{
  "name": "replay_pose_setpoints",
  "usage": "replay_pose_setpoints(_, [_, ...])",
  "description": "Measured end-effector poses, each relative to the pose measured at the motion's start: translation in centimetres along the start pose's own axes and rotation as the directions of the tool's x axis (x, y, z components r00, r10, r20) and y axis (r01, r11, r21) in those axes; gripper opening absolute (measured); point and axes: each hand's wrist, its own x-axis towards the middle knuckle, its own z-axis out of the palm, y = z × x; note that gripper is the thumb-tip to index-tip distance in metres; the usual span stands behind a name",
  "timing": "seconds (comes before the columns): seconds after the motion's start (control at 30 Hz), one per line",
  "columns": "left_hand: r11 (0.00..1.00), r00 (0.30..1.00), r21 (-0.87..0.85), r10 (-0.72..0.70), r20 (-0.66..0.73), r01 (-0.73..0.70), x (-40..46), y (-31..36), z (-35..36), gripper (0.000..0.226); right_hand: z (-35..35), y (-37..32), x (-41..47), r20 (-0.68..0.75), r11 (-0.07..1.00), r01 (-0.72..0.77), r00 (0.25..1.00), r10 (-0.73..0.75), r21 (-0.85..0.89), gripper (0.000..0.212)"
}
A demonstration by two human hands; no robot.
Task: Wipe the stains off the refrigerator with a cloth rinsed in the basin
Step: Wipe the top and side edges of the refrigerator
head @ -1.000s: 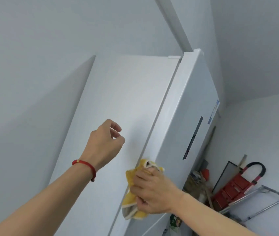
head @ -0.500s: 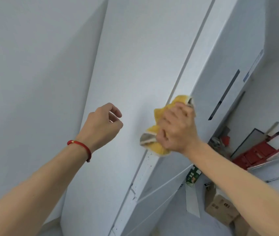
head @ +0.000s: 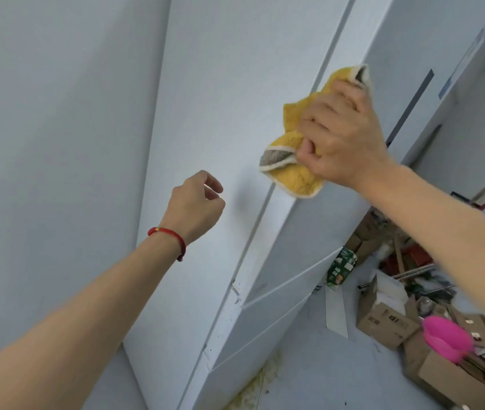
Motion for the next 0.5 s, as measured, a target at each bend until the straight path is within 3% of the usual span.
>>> replay_pose_setpoints(0.07, [1.0, 0.998, -0.026, -0.019, -0.064, 0.017, 0.0, -0.7, 0.0, 0.021, -0.1, 0.6, 0.8, -0.003, 0.995, -0.097, 0.995, 0.097, 0.003, 0.02])
replay_pose_setpoints(0.17, [0.999, 0.995, -0.024, -0.046, -0.09, 0.044, -0.4, -2.3, 0.5, 0.022, 1.3, -7.2, -3.6, 0.065, 0.984, -0.169, 0.984, 0.165, 0.054, 0.016])
replay_pose_setpoints(0.27, [0.997, 0.995, -0.034, -0.077, -0.069, 0.074, -1.4, -3.8, 1.4, 0.021, 2.4, -18.6, -10.0, 0.312, 0.96, -0.114, 0.95, 0.029, 0.257, 0.013])
replay_pose_setpoints(0.37, [0.994, 0.992, -0.014, -0.11, -0.062, 0.109, -2.4, -5.3, 0.7, 0.02, 2.6, -26.8, -13.4, 0.558, 0.942, -0.097, 0.823, -0.106, 0.322, 0.019])
replay_pose_setpoints(0.43, [0.99, 0.989, 0.021, -0.136, -0.061, 0.138, -2.7, -5.5, -0.2, 0.02, 2.2, -29.3, -14.5, 0.651, 0.943, -0.064, 0.739, -0.174, 0.325, 0.022])
replay_pose_setpoints(0.5, [0.989, 0.987, 0.021, -0.146, -0.068, 0.148, -2.7, -5.5, -1.1, 0.019, 1.9, -29.2, -15.1, 0.654, 0.942, 0.011, 0.717, -0.242, 0.336, 0.018])
